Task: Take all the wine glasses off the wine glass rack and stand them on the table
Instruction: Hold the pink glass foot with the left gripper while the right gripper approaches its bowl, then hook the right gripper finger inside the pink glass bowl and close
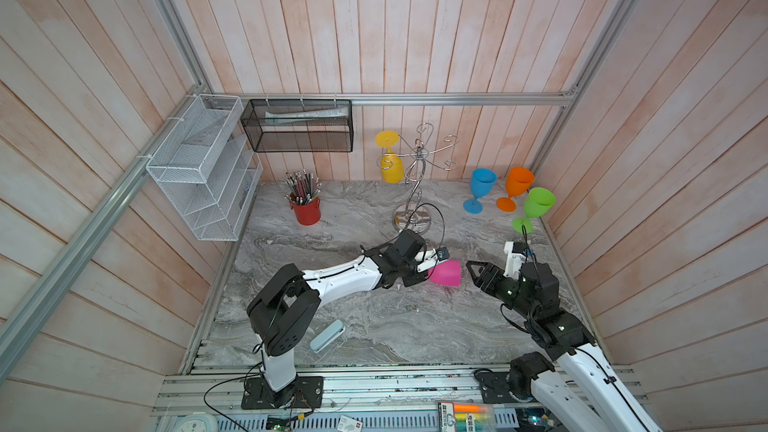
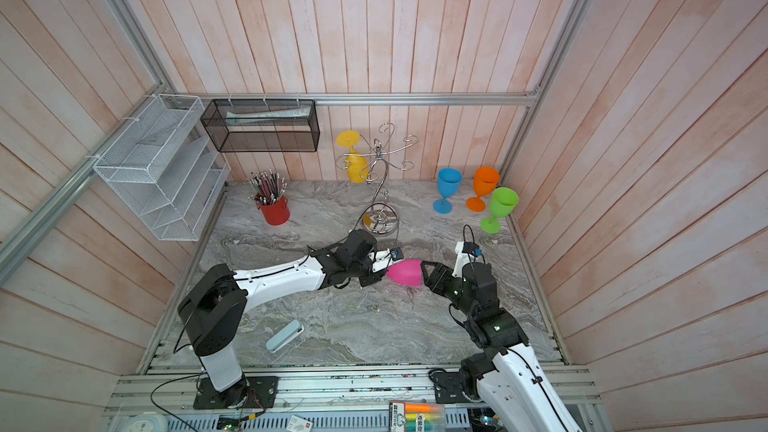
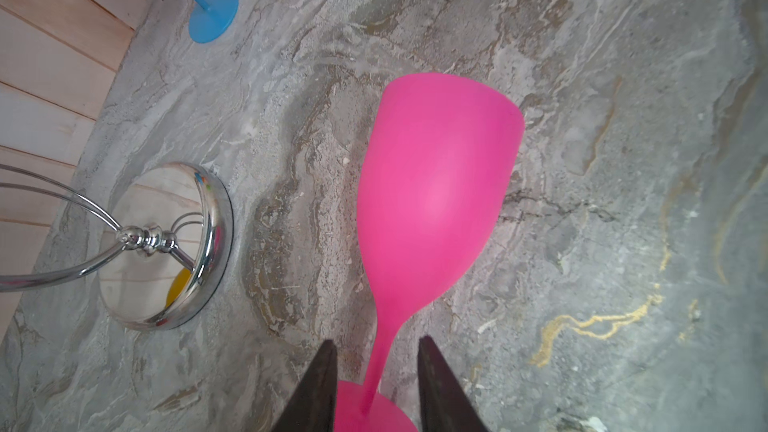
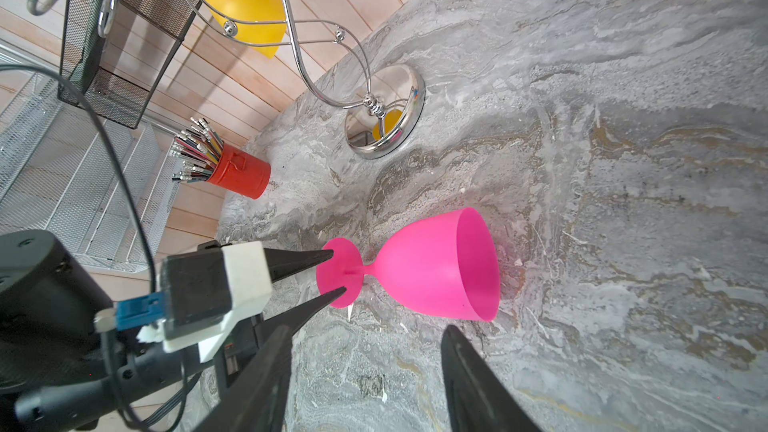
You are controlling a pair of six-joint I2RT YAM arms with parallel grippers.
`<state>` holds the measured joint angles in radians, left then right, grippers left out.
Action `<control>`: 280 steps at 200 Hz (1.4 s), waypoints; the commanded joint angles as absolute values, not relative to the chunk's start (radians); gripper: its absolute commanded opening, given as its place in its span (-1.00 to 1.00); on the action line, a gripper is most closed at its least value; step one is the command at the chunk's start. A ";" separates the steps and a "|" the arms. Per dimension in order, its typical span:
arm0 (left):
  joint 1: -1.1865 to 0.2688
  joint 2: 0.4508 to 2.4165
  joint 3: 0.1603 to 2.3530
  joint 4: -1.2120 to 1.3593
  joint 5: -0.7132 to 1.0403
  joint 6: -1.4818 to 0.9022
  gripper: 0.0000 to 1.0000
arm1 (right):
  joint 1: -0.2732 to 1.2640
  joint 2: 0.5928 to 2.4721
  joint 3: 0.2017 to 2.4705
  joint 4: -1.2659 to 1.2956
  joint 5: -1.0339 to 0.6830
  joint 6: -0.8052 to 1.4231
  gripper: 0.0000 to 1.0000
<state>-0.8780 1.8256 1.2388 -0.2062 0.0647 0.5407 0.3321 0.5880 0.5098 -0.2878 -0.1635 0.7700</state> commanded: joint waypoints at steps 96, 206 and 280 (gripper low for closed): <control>-0.909 1.943 1.396 -0.410 -0.046 0.670 -0.02 | 0.230 0.765 0.496 -0.232 -0.359 0.778 0.28; -0.916 1.954 1.414 -0.448 0.008 0.661 0.11 | 0.083 0.917 0.312 0.131 -0.617 0.716 0.20; -0.912 1.971 1.421 -0.447 0.018 0.661 0.08 | 0.061 1.080 0.266 0.403 -0.787 0.637 0.05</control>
